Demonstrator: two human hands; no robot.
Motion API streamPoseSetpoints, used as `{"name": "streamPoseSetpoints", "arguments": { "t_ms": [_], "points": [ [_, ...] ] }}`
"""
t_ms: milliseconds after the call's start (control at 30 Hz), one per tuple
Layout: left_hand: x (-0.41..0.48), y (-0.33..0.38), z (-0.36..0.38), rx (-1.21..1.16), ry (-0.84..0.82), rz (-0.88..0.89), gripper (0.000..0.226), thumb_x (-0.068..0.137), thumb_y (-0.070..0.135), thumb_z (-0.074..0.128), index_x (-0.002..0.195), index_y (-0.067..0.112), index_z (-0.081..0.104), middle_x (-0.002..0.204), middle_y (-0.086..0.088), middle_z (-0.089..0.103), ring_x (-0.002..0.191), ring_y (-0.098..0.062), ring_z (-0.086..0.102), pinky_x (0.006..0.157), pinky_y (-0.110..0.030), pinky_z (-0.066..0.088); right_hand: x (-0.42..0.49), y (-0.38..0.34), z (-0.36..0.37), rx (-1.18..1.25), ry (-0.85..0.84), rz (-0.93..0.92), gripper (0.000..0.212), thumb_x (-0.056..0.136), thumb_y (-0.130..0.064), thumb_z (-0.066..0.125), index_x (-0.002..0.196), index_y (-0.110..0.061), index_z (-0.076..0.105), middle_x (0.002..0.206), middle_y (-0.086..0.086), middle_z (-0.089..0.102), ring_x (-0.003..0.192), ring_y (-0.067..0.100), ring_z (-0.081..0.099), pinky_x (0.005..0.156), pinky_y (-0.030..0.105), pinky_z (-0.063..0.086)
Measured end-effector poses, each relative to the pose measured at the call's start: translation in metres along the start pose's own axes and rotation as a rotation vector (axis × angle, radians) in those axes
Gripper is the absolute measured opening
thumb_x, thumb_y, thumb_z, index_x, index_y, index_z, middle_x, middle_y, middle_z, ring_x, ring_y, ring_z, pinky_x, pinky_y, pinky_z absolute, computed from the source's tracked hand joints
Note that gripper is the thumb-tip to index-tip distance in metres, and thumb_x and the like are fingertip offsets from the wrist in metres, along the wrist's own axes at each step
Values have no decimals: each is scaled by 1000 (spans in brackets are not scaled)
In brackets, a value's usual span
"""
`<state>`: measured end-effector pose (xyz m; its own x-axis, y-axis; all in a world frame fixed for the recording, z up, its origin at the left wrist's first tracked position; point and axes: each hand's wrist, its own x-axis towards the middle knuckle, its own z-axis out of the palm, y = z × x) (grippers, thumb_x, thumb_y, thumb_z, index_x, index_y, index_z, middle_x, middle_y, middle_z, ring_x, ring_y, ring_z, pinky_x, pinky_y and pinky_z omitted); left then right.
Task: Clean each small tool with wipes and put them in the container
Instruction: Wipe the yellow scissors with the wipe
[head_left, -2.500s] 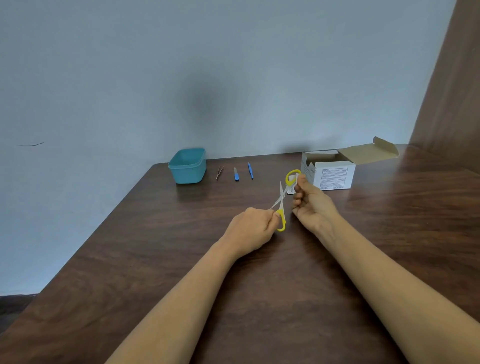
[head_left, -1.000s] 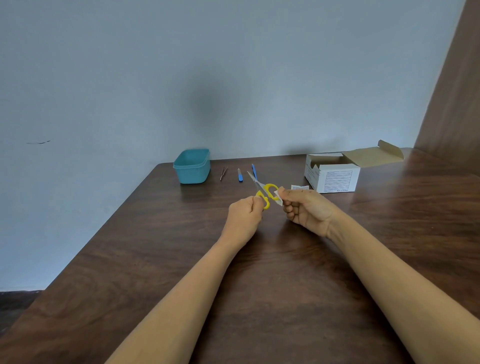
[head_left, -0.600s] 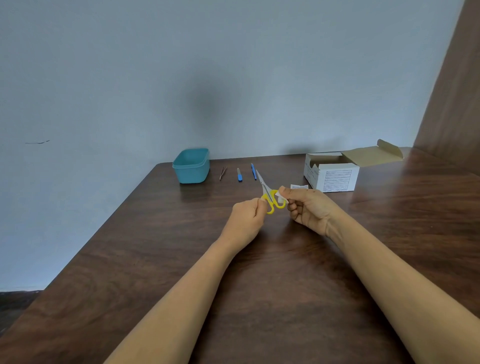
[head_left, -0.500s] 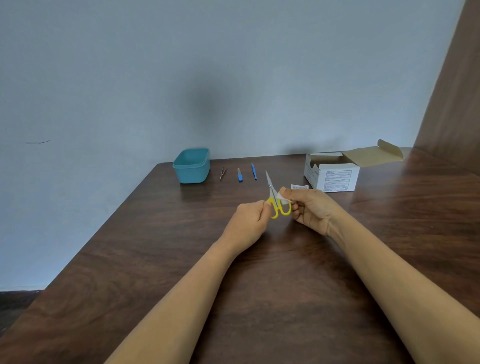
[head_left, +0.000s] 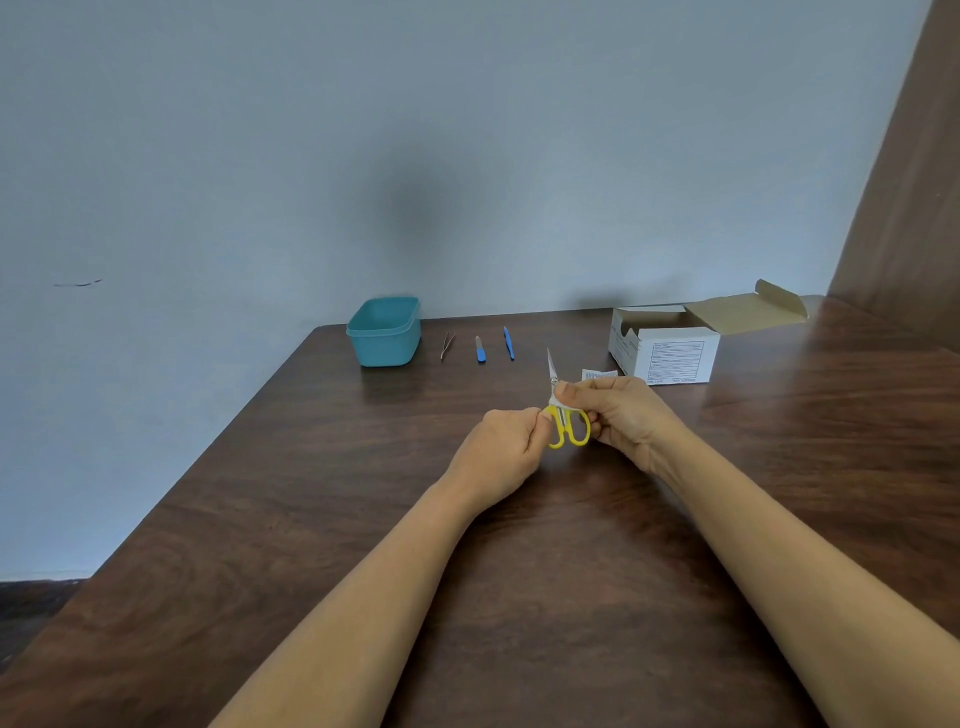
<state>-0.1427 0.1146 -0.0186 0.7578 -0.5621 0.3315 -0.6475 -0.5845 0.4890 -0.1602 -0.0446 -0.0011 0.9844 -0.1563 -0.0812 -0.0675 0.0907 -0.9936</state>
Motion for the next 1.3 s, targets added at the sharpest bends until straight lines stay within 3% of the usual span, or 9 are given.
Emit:
{"name": "streamPoseSetpoints", "arguments": {
  "t_ms": [133,300,467,667,767,900,1100,1167,1300],
  "points": [
    [0,2,1,39,-7,7,41,104,27,33,63,23,41,56,7,42,53,-11,41,53,-23,29,-2,4,5,-113,107,-151,21,78,-28,76,72,-9,73,64,4,68,58,11,54,62,25,44],
    [0,-1,2,-10,47,-26,41,103,30,33,73,10,52,60,1,48,56,-16,46,58,-36,40,-2,5,10,-229,180,-325,23,77,-28,77,68,-8,72,76,11,72,74,14,63,76,31,49],
    [0,-3,3,3,118,-45,42,103,31,33,76,8,55,61,0,49,60,-21,51,58,-39,40,-7,-4,5,-218,90,-218,18,76,-23,78,78,-6,75,80,5,70,75,4,57,71,18,41],
    [0,-2,1,-20,93,-7,43,103,30,33,79,5,57,62,-7,53,61,-23,52,61,-42,43,-4,-9,-4,-218,36,-74,15,68,-33,82,65,-19,77,81,-8,48,70,6,43,62,22,32],
    [-1,-2,-1,38,24,32,40,103,28,33,72,10,52,58,1,48,56,-17,46,56,-32,37,-6,-5,0,-214,59,-119,17,74,-29,78,73,-12,76,80,-3,63,76,5,52,69,22,38],
    [-1,-2,-2,110,6,58,40,103,26,34,63,20,37,54,6,40,55,-18,41,58,-37,32,-10,2,11,-147,144,-249,24,79,-25,75,78,-2,73,77,8,70,72,7,61,69,16,43],
    [0,1,-1,56,43,51,41,103,29,32,82,6,59,58,5,47,57,-17,48,59,-36,40,-13,-4,16,-152,196,-281,23,80,-28,74,70,-7,72,65,0,66,65,2,60,67,18,43],
    [-2,-3,-1,35,99,30,39,103,29,33,78,10,57,58,5,47,58,-18,49,61,-40,42,-16,-10,14,-193,133,-229,22,81,-26,73,74,-5,71,54,-10,61,53,-8,55,62,14,37],
    [-3,-4,-1,33,163,15,38,103,31,33,74,16,52,58,3,47,59,-19,50,58,-38,40,-19,-18,8,-229,83,-150,19,80,-26,75,68,-12,68,38,-19,49,50,2,45,56,18,29]
  ]
}}
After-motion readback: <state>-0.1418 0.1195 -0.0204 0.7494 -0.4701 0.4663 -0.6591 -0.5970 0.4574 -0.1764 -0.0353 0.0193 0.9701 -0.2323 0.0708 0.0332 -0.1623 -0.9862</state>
